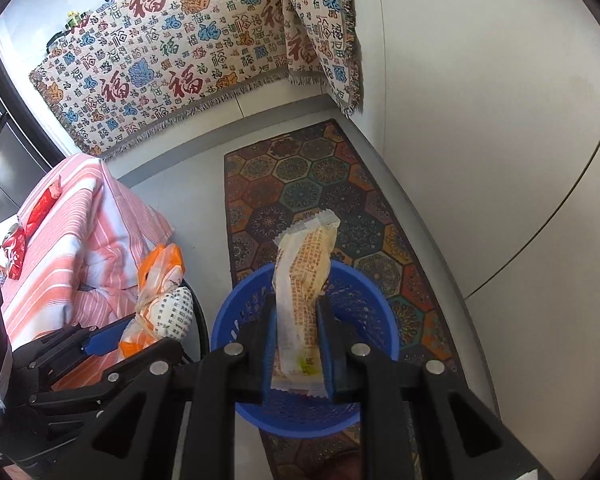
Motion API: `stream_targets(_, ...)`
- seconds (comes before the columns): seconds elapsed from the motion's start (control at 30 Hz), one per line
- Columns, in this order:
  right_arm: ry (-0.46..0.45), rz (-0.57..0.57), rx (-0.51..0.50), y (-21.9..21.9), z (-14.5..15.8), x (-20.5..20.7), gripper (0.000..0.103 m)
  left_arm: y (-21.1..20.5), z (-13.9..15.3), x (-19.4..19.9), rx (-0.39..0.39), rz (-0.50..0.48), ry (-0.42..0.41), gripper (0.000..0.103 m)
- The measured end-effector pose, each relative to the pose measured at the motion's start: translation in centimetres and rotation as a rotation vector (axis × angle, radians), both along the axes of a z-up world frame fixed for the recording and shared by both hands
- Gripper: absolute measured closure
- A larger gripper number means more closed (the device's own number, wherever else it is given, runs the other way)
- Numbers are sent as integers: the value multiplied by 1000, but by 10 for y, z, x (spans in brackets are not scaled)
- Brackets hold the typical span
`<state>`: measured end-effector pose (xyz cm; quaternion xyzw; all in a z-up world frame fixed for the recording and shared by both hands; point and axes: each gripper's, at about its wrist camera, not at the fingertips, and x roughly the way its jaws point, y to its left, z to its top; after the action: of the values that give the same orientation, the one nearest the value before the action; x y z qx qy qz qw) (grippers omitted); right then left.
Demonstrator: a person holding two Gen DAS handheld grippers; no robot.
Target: Collect trash
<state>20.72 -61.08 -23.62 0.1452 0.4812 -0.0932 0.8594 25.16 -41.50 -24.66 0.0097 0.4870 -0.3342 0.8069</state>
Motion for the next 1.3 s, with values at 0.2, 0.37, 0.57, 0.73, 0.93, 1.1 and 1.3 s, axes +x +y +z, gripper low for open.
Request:
stream_targets(0.2, 23, -24, 46, -6, -11, 5, 84, -8, -4, 1, 9, -29, -3, 58)
stream_targets(0.37, 39, -40, 81, -7, -20, 8, 81, -19, -11, 1, 35, -57, -16, 56)
stream_targets(0.57, 43, -74, 81, -11, -23, 7, 60, -22, -20, 2, 60, -47, -16, 27)
stream_targets(0.73, 22, -73, -84, 6, -1, 5, 59, -1, 0, -6, 40, -8, -34, 27)
stream_targets(0.93, -132, -14, -260, 62, 53, -5, 45, 65, 61, -36, 23, 59, -119, 21)
stream_targets(1.1, -234, 73, -239, 120, 85, -16, 42, 147, 96, -56, 57, 164, -156, 17)
stream_targets(1.3, -312, 249, -264, 211, 103, -8, 38, 255, 96, -71, 174, 352, -186, 15)
